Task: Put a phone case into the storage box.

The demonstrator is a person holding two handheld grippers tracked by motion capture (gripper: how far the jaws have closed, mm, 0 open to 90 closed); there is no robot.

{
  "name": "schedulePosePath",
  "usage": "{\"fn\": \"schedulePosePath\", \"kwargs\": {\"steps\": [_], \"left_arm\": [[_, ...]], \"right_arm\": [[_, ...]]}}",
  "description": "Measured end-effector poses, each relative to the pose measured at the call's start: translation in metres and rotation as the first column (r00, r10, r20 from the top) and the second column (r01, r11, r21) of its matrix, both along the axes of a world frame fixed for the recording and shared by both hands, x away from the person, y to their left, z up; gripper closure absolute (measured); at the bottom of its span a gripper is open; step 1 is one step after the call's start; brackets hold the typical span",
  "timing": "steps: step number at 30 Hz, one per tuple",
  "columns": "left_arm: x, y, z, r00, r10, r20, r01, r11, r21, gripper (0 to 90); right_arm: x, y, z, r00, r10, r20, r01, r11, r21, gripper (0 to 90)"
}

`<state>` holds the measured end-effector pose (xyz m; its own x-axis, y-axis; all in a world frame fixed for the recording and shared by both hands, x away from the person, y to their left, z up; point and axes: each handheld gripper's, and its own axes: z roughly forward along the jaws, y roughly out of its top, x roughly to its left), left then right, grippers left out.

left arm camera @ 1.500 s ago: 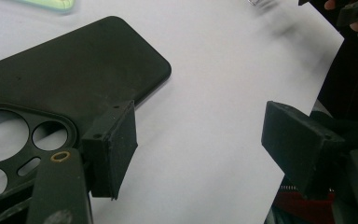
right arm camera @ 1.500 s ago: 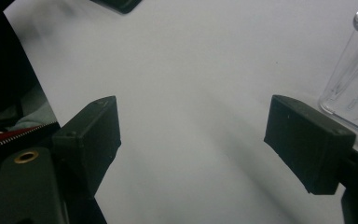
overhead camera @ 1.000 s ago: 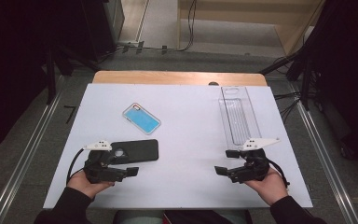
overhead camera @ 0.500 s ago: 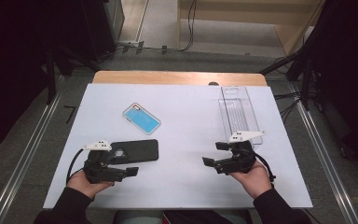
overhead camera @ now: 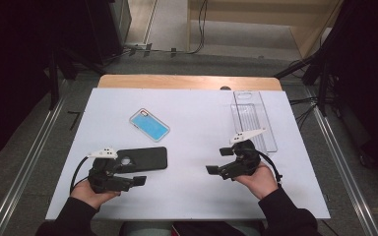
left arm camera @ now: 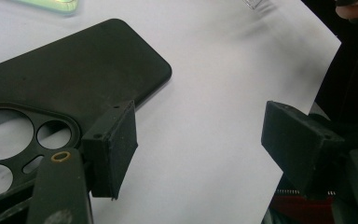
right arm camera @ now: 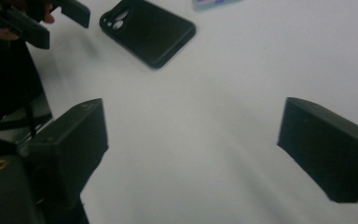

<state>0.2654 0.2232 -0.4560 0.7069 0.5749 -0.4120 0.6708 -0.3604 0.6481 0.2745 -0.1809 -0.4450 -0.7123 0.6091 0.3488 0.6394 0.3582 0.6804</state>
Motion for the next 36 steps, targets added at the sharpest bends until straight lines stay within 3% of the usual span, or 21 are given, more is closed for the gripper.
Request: {"fn": "schedulePosePath", "kwargs": {"steps": [3,7,10,11,14,19,24,28,36], "left_arm": [[0.000,0.000,0.000,1.0000,-0.001,-0.001,0.001,1.0000,0.000,26.9],[0.000,0.001,0.000,1.0000,0.001,0.000,-0.001,1.0000,-0.005,26.9],[0.000,0.001,0.000,1.0000,0.004,-0.001,-0.004,1.0000,-0.004,26.9],[0.000,0.001,0.000,1.0000,0.003,-0.002,-0.003,1.0000,-0.001,26.9],[0.000,0.001,0.000,1.0000,0.003,-0.003,-0.003,1.0000,-0.001,26.9],[0.000,0.002,0.000,1.0000,0.005,-0.001,-0.005,1.0000,-0.001,26.9],[0.000,0.002,0.000,1.0000,0.007,-0.001,-0.007,1.0000,-0.001,26.9],[0.000,0.002,0.000,1.0000,0.008,-0.002,-0.008,1.0000,-0.001,26.9],[0.000,0.003,0.000,0.9999,0.010,0.001,-0.010,0.9999,-0.001,26.9]], "right_arm": [[0.006,0.010,0.001,0.9990,-0.029,0.034,0.029,1.000,-0.002,1.5],[0.014,0.015,0.005,0.9983,-0.022,0.055,0.022,1.000,0.011,1.5],[0.020,0.021,0.007,0.9954,-0.025,0.093,0.028,0.999,-0.028,1.5],[0.024,0.024,0.008,0.9945,-0.020,0.103,0.022,1.000,-0.019,0.0],[0.029,0.028,0.006,0.9949,-0.012,0.101,0.012,1.000,-0.002,0.0],[0.041,0.044,-0.002,0.9975,-0.006,0.071,0.007,1.000,-0.019,0.0],[0.052,0.055,-0.003,0.9969,-0.012,0.077,0.014,0.999,-0.029,0.0],[0.062,0.061,-0.005,0.9979,-0.015,0.064,0.015,1.000,0.001,0.0],[0.080,0.074,-0.012,0.9990,-0.009,0.044,0.010,1.000,-0.024,0.0]]}}
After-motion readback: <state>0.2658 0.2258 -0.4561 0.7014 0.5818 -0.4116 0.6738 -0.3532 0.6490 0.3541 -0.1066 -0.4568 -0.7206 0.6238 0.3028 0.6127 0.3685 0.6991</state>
